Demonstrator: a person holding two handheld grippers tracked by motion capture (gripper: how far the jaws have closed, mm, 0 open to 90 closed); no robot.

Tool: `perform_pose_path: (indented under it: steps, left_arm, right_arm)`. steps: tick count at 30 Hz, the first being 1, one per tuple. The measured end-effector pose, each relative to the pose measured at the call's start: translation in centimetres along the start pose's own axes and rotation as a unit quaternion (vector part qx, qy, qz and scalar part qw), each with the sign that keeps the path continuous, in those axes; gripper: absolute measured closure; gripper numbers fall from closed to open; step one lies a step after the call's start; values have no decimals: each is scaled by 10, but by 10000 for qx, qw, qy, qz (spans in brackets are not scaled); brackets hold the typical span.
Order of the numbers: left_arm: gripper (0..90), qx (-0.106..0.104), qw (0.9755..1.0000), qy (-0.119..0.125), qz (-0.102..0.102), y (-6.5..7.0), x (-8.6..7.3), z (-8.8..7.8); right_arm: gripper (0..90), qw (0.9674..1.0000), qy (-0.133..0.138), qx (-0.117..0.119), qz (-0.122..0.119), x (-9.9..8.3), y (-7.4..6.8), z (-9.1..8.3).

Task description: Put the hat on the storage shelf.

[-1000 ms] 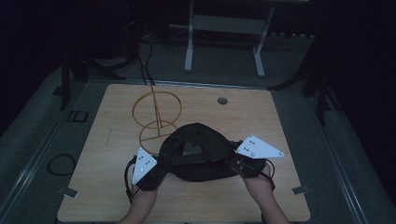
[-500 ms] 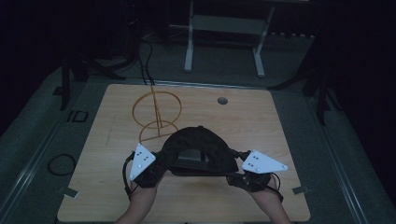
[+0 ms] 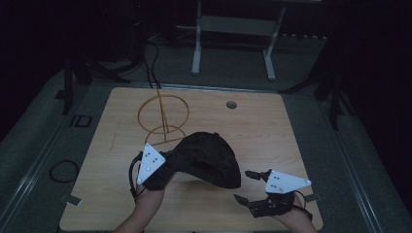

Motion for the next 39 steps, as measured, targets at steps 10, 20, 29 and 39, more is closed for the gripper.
perform_pose_path:
  steps: [10,20,29,39]
  left_arm:
    - [898,-1233,9897,296,663,-3,11,-7]
    - [899,-2394,9646,71,1101,-8,10,2]
    - [899,-2882,9530,117,924,0,7,9]
    - [899,-3013,9487,161,947,8,13,9]
  right_arm:
    - [376,9977,501,-236,-398,30,17,-41]
    - [455,9880,660,246,-1371,75,-6,-27]
    - [489,9790,373,279,-1983,76,-15,-4]
    - [708,9730,373,191,-2271,77,-14,0]
Point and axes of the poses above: each handheld gripper's, and its own axes: z roughly forward along the jaws, x roughly out of its top, y roughly to its right, the point moved 5 cm from there along z, roughly forward along the jaws, and after that the axes turned 2 degrees about x, right-handed, at the moved point
